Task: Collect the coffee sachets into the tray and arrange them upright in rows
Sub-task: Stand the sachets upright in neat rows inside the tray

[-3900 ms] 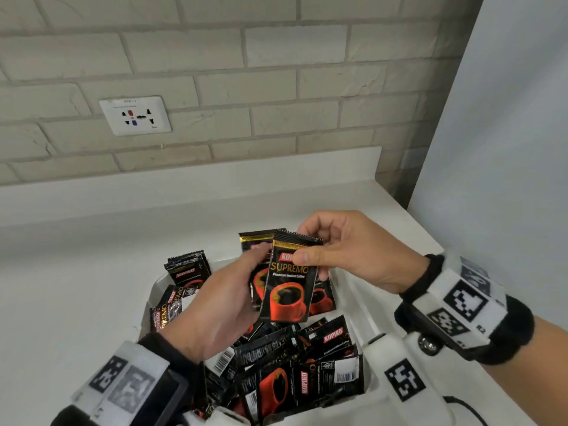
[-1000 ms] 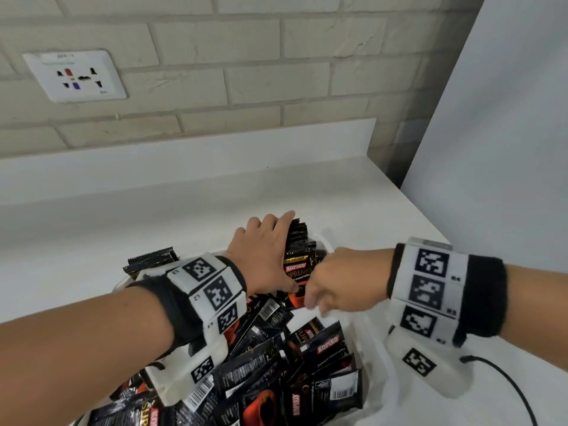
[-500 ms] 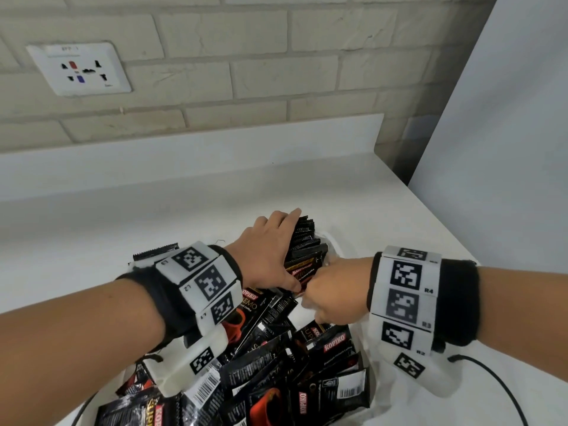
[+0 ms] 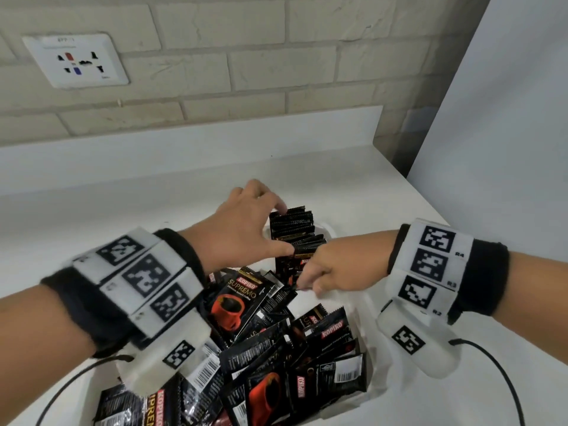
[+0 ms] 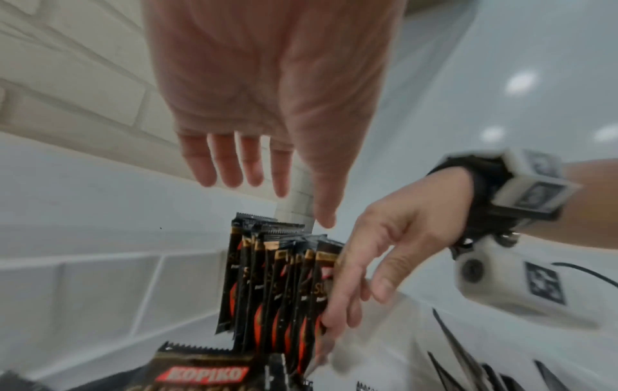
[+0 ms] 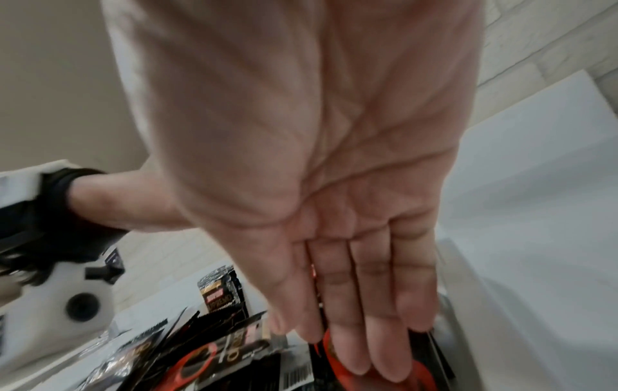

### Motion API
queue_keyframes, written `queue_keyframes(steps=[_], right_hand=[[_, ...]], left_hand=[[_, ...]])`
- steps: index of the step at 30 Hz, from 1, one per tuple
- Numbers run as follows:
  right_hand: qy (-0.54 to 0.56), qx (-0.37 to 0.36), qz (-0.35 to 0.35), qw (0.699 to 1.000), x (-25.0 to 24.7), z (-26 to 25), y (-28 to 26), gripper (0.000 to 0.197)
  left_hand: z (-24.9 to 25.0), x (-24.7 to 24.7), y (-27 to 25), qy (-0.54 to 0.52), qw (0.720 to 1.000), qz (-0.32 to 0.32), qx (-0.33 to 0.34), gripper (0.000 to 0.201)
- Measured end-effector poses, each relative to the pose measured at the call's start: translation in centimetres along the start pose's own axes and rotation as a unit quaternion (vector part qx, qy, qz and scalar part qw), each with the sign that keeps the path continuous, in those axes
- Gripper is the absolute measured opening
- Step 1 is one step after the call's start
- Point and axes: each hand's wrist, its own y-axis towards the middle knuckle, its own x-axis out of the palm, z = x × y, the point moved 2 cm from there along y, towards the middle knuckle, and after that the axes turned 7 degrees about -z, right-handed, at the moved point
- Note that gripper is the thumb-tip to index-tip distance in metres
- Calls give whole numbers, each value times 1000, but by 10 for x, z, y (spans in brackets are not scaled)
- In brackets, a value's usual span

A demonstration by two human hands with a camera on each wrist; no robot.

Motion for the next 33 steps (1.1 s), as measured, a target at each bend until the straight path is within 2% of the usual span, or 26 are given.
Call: queue_keyframes(steps=[2,3,5,7,10,13,17,24,29,33], right_hand=[[25,1,25,999,-3,3,2,33],[30,6,32,999,-4,4,3,33],[40,16,39,998,-5,5,5,35],[46,23,37,998,-6,5,8,35],[44,23,24,998,-5,5,13,35],[39,29,23,999,-3,7,17,36],[44,43,24,998,-3,10,21,36],[52,35,38,997,-5,11,23,32],[90,29,13,995,-5,6,12,29],[91,18,-19,995,-1,-5,-12,35]], left_hand=[[-6,3,-12,14,998,-59,4,34],[-8,8,-17,33,994,-108,-2,31],[-12,21,-24,84,975,-207,-14,42],[-15,33,-25,135,955,-266,0,57],[-15,45,-21,176,939,-293,28,68],[-13,56,-15,205,925,-319,15,69],[-9,62,-13,187,924,-333,-7,61],[4,48,-23,106,928,-356,2,46],[4,34,-25,24,954,-298,-5,40],[4,27,-32,9,968,-251,5,40]])
